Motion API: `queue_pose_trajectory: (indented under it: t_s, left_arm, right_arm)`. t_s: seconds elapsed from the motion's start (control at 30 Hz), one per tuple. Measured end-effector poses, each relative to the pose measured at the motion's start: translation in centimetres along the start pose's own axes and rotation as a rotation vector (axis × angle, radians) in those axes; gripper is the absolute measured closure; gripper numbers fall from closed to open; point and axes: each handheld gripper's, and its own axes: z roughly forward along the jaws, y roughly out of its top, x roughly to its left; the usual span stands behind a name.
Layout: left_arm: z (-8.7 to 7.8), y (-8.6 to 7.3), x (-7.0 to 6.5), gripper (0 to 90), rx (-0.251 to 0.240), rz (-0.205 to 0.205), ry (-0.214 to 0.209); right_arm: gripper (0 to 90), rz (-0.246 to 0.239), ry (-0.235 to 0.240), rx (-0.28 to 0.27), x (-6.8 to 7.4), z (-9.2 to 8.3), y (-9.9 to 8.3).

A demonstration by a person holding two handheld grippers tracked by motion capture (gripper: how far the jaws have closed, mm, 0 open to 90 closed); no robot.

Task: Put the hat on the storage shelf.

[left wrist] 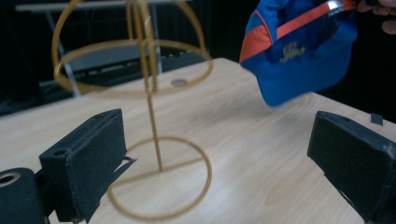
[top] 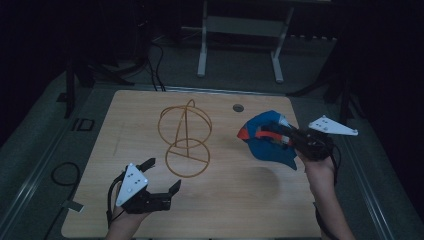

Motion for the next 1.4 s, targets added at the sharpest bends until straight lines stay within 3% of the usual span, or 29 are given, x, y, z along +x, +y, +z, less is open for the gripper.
queue_pose_trajectory:
  t_s: [0.27,0.5,0.67,0.9,1.0,1.17,1.3,1.4]
  left_arm:
    - [1.9,3.2,-1.4,4.8,-0.008,0.052,-0.051]
    - [4.5,4.6,-2.0,4.9,0.001,0.060,-0.089]
    - [5.9,5.9,-2.6,5.0,-0.001,0.071,-0.127]
    - [8.2,7.1,-3.6,5.9,-0.021,0.105,-0.176]
    - [9.2,7.6,-4.3,6.1,-0.011,0.141,-0.179]
    - [10.8,8.4,-4.9,10.7,0.011,0.137,-0.214]
    - [11.8,8.9,-5.2,14.3,0.027,0.133,-0.208]
    - [12.2,9.0,-5.4,15.0,0.036,0.125,-0.230]
  right_arm:
    - [84.9,-0.011,0.061,-0.035,1.2,-1.7,0.3]
    - [84.9,-0.060,0.089,-0.055,2.9,-2.8,0.6]
    - [84.9,-0.059,0.112,-0.057,3.2,-3.0,0.4]
    - [84.8,-0.071,0.143,-0.064,3.9,-3.3,0.1]
    - [84.9,-0.080,0.156,-0.062,4.3,-3.4,0.1]
    - [84.8,-0.095,0.172,-0.067,4.8,-3.7,0.2]
    - [84.8,-0.110,0.180,-0.074,5.2,-4.0,0.3]
    - [84.8,-0.114,0.190,-0.077,5.4,-4.2,0.3]
